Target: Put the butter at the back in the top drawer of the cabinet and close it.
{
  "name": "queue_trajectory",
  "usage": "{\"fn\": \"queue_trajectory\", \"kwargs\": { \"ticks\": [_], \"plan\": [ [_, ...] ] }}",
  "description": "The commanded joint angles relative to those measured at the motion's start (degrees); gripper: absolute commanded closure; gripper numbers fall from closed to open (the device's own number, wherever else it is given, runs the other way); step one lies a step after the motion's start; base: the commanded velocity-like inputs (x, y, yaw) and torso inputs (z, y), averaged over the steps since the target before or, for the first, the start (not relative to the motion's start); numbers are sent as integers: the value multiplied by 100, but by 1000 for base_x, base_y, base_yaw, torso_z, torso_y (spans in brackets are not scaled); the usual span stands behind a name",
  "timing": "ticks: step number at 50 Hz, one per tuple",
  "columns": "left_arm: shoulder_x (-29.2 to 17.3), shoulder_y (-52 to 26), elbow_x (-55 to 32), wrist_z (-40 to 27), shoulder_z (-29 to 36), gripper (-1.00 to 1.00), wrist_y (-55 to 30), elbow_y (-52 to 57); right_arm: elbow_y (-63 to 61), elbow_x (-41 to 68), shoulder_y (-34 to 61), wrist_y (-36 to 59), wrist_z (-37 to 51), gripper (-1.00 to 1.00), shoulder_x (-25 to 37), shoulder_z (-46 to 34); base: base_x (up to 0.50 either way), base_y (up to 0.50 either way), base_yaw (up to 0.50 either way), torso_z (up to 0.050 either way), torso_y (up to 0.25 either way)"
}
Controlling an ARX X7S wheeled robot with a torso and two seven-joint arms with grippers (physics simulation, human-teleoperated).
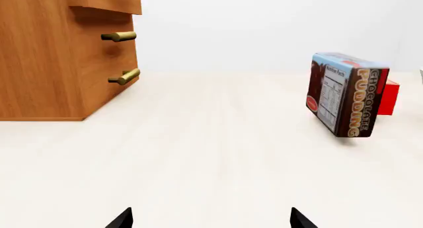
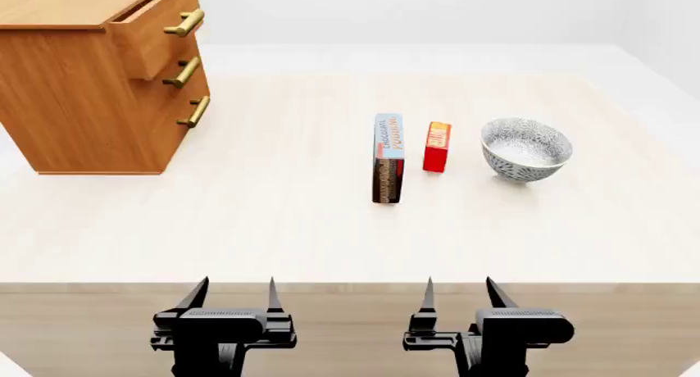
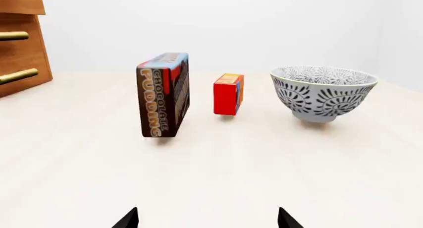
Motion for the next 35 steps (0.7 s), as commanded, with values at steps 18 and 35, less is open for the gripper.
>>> {"fn": "queue_trajectory", "kwargs": {
  "ticks": [18,35],
  "plan": [
    [-312,-19,-357,-337,347,-100,31,-8,19,172,41,78,449,-100,332,-462,0,0,0,4,1],
    [-457,-14,-346,-490,567,-100,123,-35,11,318,41,64,569,-100,462,-616,0,0,0,50,2]
  ]
}}
